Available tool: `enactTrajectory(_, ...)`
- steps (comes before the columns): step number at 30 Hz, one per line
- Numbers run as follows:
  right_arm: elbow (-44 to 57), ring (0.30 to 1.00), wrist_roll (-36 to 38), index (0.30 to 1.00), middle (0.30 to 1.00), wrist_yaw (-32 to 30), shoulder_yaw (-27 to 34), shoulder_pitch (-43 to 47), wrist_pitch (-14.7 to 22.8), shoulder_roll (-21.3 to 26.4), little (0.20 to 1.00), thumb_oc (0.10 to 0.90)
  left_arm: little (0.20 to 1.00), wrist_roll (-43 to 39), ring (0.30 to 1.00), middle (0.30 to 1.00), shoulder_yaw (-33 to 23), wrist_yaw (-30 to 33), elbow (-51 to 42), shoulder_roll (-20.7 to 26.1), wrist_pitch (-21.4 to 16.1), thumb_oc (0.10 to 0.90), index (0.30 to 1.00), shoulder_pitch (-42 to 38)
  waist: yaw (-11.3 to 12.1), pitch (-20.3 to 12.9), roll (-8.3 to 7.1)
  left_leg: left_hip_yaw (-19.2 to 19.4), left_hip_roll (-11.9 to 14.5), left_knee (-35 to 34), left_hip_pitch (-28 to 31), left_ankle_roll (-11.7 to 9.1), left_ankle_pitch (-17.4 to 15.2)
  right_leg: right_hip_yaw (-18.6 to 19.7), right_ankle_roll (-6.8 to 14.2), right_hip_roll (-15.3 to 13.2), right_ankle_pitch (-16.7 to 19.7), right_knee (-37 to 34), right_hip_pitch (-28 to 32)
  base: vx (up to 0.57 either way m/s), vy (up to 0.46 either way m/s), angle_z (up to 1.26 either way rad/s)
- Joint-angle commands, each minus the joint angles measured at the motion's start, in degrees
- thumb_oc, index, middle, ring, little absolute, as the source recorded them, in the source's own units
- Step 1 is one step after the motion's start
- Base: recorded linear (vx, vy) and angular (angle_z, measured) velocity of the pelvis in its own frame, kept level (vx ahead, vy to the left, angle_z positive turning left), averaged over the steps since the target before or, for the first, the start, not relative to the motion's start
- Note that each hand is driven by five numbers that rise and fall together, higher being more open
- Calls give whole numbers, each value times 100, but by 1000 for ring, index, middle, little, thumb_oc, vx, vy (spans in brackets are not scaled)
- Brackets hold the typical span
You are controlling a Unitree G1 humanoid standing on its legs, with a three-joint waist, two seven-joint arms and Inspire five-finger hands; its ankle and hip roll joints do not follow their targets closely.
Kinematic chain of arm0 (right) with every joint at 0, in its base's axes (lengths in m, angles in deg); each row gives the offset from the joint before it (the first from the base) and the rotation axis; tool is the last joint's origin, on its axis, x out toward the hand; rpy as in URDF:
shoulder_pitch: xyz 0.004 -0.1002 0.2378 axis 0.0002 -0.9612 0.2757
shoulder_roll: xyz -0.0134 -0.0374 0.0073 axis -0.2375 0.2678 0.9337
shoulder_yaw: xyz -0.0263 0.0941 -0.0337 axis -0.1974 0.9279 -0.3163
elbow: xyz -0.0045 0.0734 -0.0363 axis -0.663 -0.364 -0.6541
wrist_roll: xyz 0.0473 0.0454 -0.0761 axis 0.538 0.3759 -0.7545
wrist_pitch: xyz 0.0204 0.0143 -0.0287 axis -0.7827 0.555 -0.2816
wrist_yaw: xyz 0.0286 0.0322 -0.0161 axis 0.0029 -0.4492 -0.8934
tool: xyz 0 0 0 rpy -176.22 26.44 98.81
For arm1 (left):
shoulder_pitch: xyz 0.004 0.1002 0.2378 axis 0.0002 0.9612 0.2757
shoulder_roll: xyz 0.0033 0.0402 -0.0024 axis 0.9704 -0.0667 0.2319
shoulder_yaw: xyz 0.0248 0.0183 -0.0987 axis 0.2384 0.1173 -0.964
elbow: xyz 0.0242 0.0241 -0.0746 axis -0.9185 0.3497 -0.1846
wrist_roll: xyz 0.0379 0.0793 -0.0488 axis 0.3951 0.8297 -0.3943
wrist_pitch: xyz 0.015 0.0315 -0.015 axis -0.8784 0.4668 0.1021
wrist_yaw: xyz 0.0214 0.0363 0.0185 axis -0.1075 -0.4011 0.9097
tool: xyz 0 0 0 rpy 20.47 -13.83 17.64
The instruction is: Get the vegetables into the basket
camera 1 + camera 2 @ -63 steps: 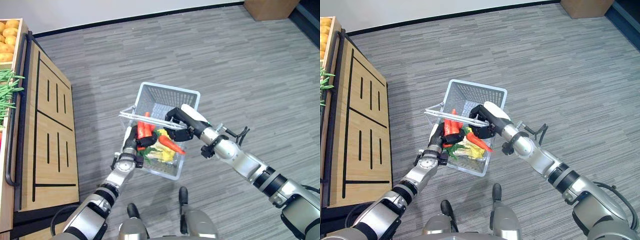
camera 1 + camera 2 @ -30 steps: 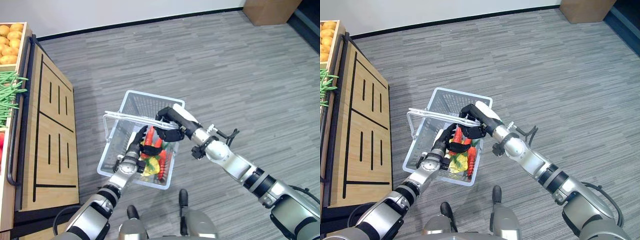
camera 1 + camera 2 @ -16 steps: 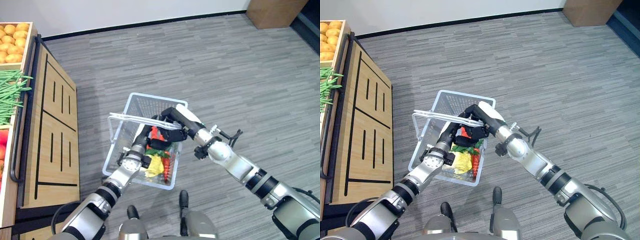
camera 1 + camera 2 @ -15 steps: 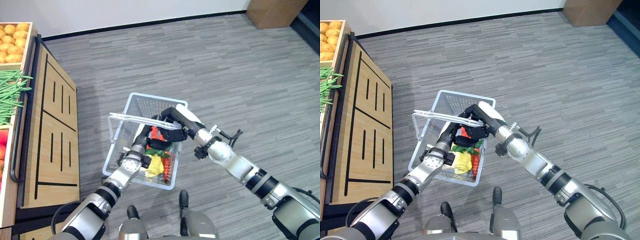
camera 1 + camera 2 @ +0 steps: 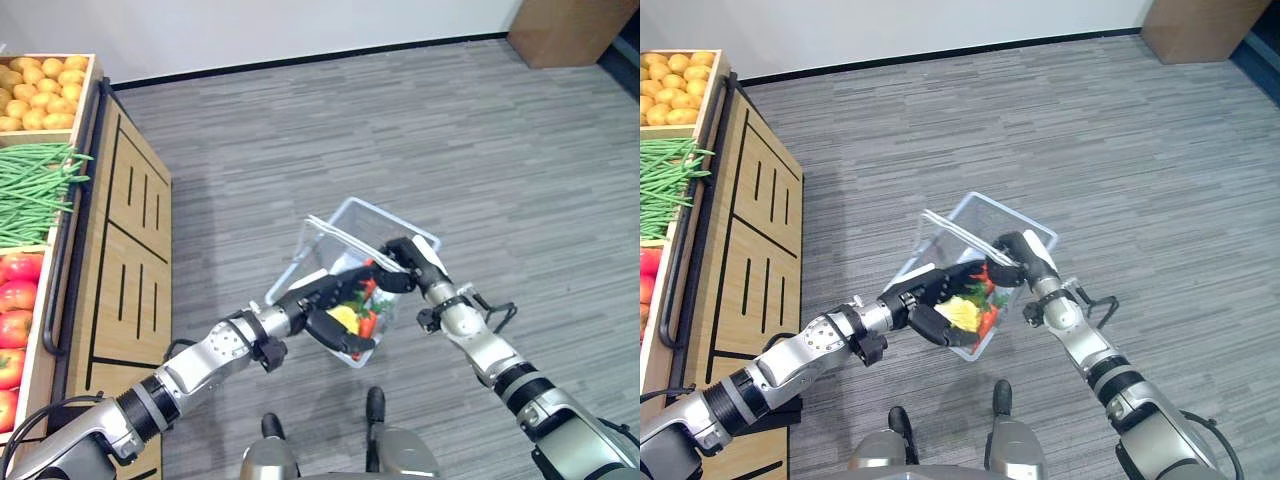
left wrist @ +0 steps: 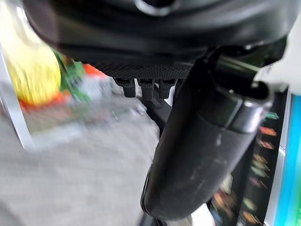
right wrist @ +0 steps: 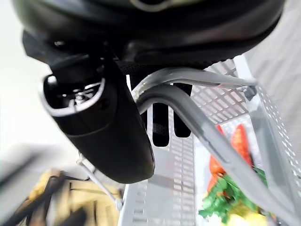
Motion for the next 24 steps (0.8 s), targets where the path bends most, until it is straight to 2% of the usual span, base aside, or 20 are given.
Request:
enactTrajectory(1,137,300,8,300,300,-318,597,458,714,186,300,400,1000,-209,1000,1000,-157,-172,-317,-54,-778,900,1000,-195,154,-557,-52,-124,70,2,-185,-115,-14,-11,511,-309,-647,340,129,0,0,0)
enactTrajectory(2,134,300,5,300,300,-319,586,457,717,183,300,400,1000,-206,1000,1000,-168,-175,-320,-53,-778,900,1000,-178,146,-563,-51,-123,70,2,-183,-116,-16,-10,512,-309,-648,340,130,0,0,0)
enactTrajectory(4,-30,300,-164,300,300,-275,843,3,673,361,300,400,1000,-78,1000,1000,-696,-4,-87,-11,-813,900,1000,376,165,-574,-73,-139,68,2,-158,-108,-20,-27,504,-310,-683,389,134,0,0,0)
enactTrajectory(5,-25,300,-165,300,300,-274,841,-4,671,361,300,400,1000,-76,1000,1000,-700,-4,-92,-9,-811,900,1000,386,161,-578,-72,-141,68,2,-157,-108,-21,-28,504,-311,-685,391,134,0,0,0)
enactTrajectory(7,-254,300,-246,300,300,-247,1140,-459,648,517,300,400,1000,99,1000,1000,-1283,171,176,75,-857,900,1000,1003,194,-589,-67,-152,65,2,-133,-103,-25,-47,497,-320,-722,429,157,0,0,0)
enactTrajectory(8,-249,300,-248,300,300,-247,1134,-465,647,515,300,400,1000,102,1000,1000,-1292,172,166,78,-854,900,1000,1020,187,-595,-68,-153,65,2,-132,-103,-25,-49,498,-321,-724,430,158,40,-1,2)
enactTrajectory(9,-459,300,-270,300,300,-246,1370,-753,660,562,300,400,1000,338,1000,1000,-1653,246,406,115,-858,900,1000,1410,197,-609,-61,-169,55,2,-106,-101,-27,-53,491,-317,-753,453,185,0,0,0)
enactTrajectory(11,-529,300,-272,300,300,-243,1437,-837,661,570,300,400,1000,421,1000,1000,-1737,231,477,134,-856,900,1000,1521,194,-631,-64,-175,53,2,-99,-103,-31,-57,491,-318,-764,453,197,32,-3,5)
enactTrajectory(12,-763,300,-249,300,300,-241,1625,-1075,688,535,300,400,1000,803,1000,1000,-1956,284,821,91,-886,900,1000,1749,188,-654,-61,-174,57,2,-75,-104,-33,-67,491,-313,-782,462,218,28,-3,6)
enactTrajectory(15,-888,300,-329,300,300,-270,1756,-1308,702,545,300,400,1000,1125,1000,1000,-2121,338,1096,52,-904,900,1000,1951,177,-675,-64,-175,63,2,-59,-106,-37,-76,491,-310,-795,460,239,17,-4,6)
enactTrajectory(16,-1085,300,-436,300,300,-300,1966,-1593,722,500,300,400,1000,1856,1000,1000,-2393,474,1462,-28,-960,900,1000,2162,170,-685,-61,-184,68,2,-50,-109,-32,-91,490,-298,-818,460,259,16,-7,4)
enactTrajectory(17,-1087,300,-437,300,300,-300,1965,-1597,727,499,300,400,1000,1869,1000,1000,-2392,478,1465,-32,-965,900,1000,2167,169,-691,-62,-186,68,2,-52,-109,-32,-92,490,-298,-819,461,257,0,0,0)
enactTrajectory(18,-1201,300,-407,300,300,-273,2100,-1804,731,422,300,400,1000,2139,1000,1000,-2592,614,1981,-316,-939,900,1000,2358,145,-699,-76,-187,82,2,-57,-112,-25,-99,483,-293,-828,468,252,0,0,0)
enactTrajectory(19,-1199,300,-407,300,300,-272,2098,-1809,731,429,300,400,1000,2149,1000,1000,-2586,615,2004,-333,-955,900,1000,2354,140,-705,-70,-189,82,2,-59,-112,-26,-101,483,-294,-831,470,251,0,0,0)
enactTrajectory(20,-1321,300,-329,300,300,-256,2235,-2030,722,351,300,400,1000,2298,1000,1000,-2796,758,2727,-718,-859,900,1000,2498,90,-716,-72,-175,84,2,-61,-113,-20,-87,478,-280,-831,475,238,0,0,0)
enactTrajectory(21,-1320,300,-328,300,300,-256,2233,-2032,722,357,300,400,1000,2306,1000,1000,-2792,761,2744,-732,-870,900,1000,2492,88,-718,-66,-176,85,2,-62,-113,-20,-88,478,-280,-832,477,237,0,0,0)
enactTrajectory(22,-1449,300,-358,300,300,-261,2277,-2147,701,284,300,400,1000,2564,1000,1000,-2977,910,3320,-1018,-818,900,1000,2531,64,-711,-67,-175,86,2,-55,-111,-21,-85,477,-275,-836,480,239,0,0,0)
enactTrajectory(23,-1606,300,-321,300,300,-230,2342,-2288,677,222,300,400,1000,2482,1000,1000,-3171,962,3942,-1373,-728,900,1000,2632,26,-710,-60,-167,87,2,-30,-105,-32,-67,473,-268,-855,500,241,0,0,0)
enactTrajectory(24,-1609,300,-320,300,300,-230,2341,-2282,678,224,300,400,1000,2484,1000,1000,-3172,962,3950,-1378,-733,900,1000,2625,28,-721,-56,-165,93,2,-52,-106,-19,-64,466,-261,-840,495,220,0,0,0)
